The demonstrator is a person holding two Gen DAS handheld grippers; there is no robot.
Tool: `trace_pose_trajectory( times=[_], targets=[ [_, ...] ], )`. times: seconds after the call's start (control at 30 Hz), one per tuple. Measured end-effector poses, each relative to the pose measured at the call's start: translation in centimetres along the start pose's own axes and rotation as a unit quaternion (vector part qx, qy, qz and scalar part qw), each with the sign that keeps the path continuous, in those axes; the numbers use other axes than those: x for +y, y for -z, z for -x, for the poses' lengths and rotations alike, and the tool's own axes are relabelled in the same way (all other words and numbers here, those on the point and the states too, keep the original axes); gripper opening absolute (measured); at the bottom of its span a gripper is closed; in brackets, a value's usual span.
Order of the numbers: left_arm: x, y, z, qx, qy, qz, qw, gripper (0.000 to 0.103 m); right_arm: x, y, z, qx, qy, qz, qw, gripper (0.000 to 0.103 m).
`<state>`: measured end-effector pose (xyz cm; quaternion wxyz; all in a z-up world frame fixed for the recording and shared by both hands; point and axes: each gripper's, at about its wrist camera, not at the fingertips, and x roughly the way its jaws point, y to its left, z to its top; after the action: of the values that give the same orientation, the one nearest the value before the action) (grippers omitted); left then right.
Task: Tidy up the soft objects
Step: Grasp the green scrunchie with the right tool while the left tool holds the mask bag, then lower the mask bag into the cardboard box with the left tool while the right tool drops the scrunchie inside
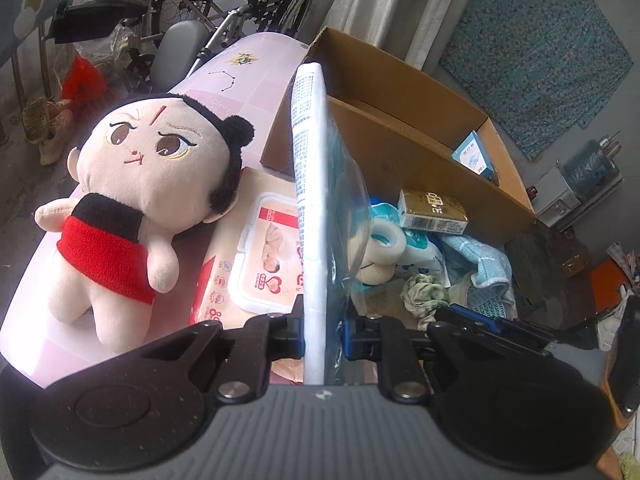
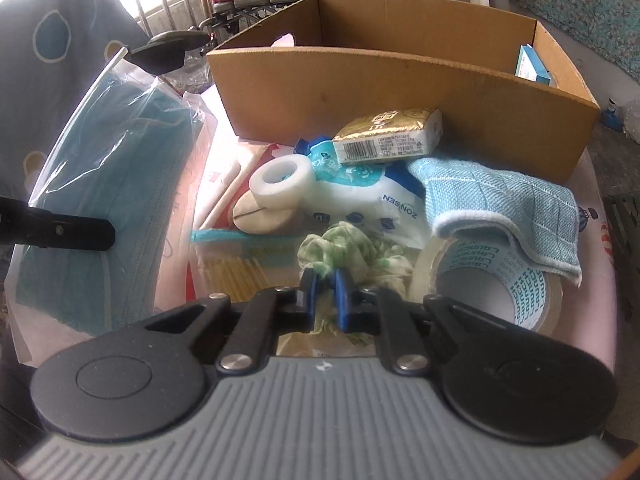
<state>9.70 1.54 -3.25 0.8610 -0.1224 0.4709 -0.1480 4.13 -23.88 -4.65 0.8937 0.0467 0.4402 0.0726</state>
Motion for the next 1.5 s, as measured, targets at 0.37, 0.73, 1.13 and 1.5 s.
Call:
trace_pose_trajectory(
  times=[0.37, 0.73, 1.13, 1.5],
  targets=[
    [-3.8, -0.8, 4.0, -0.049, 0.020, -0.035, 0.9980, 0.016, -2.4, -0.2, 7.7, -0.093, -0.045, -0.077, 0.992, 0.006],
    [-5.9, -6.4, 6.0, -0.095, 0.048, -0.046, 0.9933, 0.016, -4.1, -4.8, 14.1, -0.193, -0.093, -0.088, 0.973, 0.005],
    [-2.9, -6.7, 3.2, -0.057, 0.026, -0.009, 0.9980, 0.017, -3.8, -3.1, 9.5, -0.085, -0.091, -0.049, 0.991, 0.059],
    [-0.8, -5.3, 2.1, -0.039, 0.016, 0.008, 0.9991, 0.016, -0.8, 0.4, -1.2, 0.046, -0.045, -0.022, 0.998, 0.014]
  ],
)
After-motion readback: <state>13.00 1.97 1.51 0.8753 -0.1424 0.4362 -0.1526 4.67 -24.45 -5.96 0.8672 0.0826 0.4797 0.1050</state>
